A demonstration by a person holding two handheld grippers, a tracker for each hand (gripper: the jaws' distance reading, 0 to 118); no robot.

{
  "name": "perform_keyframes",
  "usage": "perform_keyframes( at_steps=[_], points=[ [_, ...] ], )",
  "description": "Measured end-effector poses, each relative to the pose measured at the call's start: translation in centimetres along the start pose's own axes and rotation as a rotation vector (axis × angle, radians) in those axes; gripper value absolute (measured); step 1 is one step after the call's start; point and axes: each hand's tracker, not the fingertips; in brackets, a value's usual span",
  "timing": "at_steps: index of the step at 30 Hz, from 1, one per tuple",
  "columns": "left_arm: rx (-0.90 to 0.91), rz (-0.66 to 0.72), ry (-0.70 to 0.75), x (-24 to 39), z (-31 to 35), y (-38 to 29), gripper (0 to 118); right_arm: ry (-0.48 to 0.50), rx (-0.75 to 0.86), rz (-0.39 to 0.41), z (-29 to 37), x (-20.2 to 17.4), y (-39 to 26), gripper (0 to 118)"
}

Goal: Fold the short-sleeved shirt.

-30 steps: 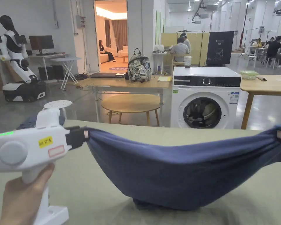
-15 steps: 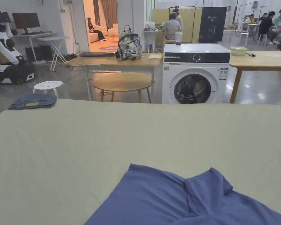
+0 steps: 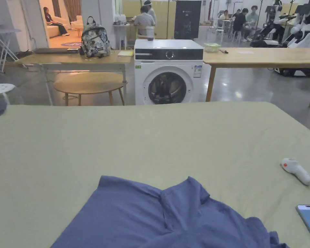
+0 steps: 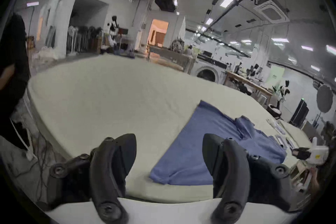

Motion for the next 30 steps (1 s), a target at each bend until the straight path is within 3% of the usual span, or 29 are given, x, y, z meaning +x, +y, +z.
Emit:
perform_keyframes(
  at_steps=[5, 9, 10, 11, 12, 13, 15, 21, 24, 25, 27, 28, 30],
  points=[
    [0.125, -0.201, -0.025, 4.6, 2.0, 2.1, 76, 0.002, 0.167, 0.094, 2.1, -2.2, 4.2, 41],
    [0.185, -0.203, -0.143, 7.8, 3.1, 3.5, 75, 0.063, 0.23, 0.117, 1.8, -4.5, 6.5, 41],
    [0.174, -0.182, -0.161, 8.2, 3.0, 3.8, 66, 0.08, 0.23, 0.123, 1.5, -5.1, 6.8, 37],
    [0.165, -0.163, -0.177, 8.4, 2.8, 4.0, 48, 0.078, 0.23, 0.13, 1.2, -5.6, 6.9, 25],
    [0.157, -0.137, -0.187, 8.6, 2.7, 4.0, 24, 0.074, 0.231, 0.137, 0.9, -6.3, 6.9, 7],
    [0.161, -0.108, -0.179, 8.6, 2.8, 3.8, 0, 0.083, 0.228, 0.139, 0.5, -6.5, 6.8, 0],
    [0.169, -0.078, -0.197, 7.9, 2.7, 3.9, 0, 0.134, 0.205, 0.126, 0.2, -7.1, 6.7, 0],
    [0.106, -0.13, -0.112, 7.1, 2.4, 3.8, 0, 0.142, 0.222, 0.102, 0.0, -7.9, 6.7, 0],
    [0.006, -0.089, -0.08, 5.7, 0.8, 3.1, 0, 0.169, 0.218, 0.083, 0.0, -7.7, 6.6, 0],
    [-0.056, -0.064, -0.084, 4.9, 0.0, 2.6, 4, 0.178, 0.215, 0.074, -0.2, -7.1, 6.4, 0],
    [-0.156, -0.005, -0.081, 3.3, -1.8, 1.2, 49, 0.199, 0.198, 0.057, -0.4, -6.7, 6.1, 0],
    [-0.178, 0.017, -0.08, 2.6, -2.6, 0.1, 55, 0.206, 0.189, 0.049, -0.6, -6.6, 5.9, 0],
    [-0.257, 0.049, -0.064, 0.6, -4.8, -2.2, 55, 0.206, 0.17, 0.036, -1.0, -6.3, 5.5, 0]
  ],
)
